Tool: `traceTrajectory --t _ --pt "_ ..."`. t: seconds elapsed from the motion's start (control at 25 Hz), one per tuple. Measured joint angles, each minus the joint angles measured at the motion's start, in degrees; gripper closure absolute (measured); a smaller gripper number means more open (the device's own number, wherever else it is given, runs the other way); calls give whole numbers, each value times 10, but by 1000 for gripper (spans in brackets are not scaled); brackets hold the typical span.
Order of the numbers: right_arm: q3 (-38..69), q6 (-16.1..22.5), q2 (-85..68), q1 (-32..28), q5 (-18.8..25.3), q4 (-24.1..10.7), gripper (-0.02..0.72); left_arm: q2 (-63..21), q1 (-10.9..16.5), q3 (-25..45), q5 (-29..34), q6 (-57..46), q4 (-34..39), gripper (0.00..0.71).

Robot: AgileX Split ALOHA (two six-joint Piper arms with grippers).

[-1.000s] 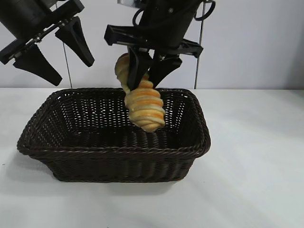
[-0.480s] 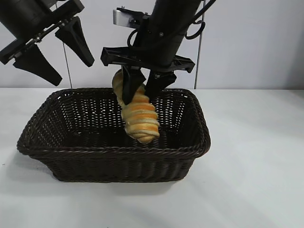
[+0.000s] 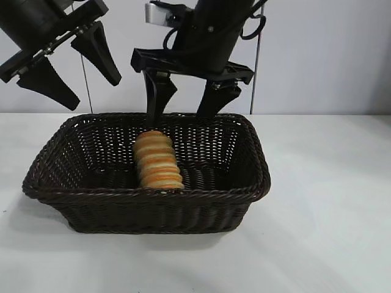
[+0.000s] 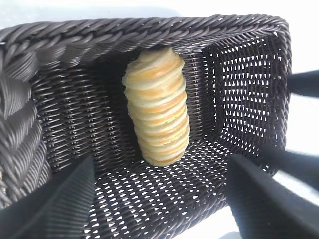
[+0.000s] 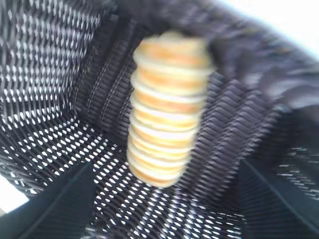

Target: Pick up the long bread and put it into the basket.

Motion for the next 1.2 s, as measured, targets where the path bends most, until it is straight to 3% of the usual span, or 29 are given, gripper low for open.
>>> traceTrajectory --t 0.48,1.2 --pt "-5 -18 -45 -94 18 2 134 0 0 0 -1 0 0 177" --pt "41 -18 -53 -97 18 17 134 0 0 0 -1 0 0 177"
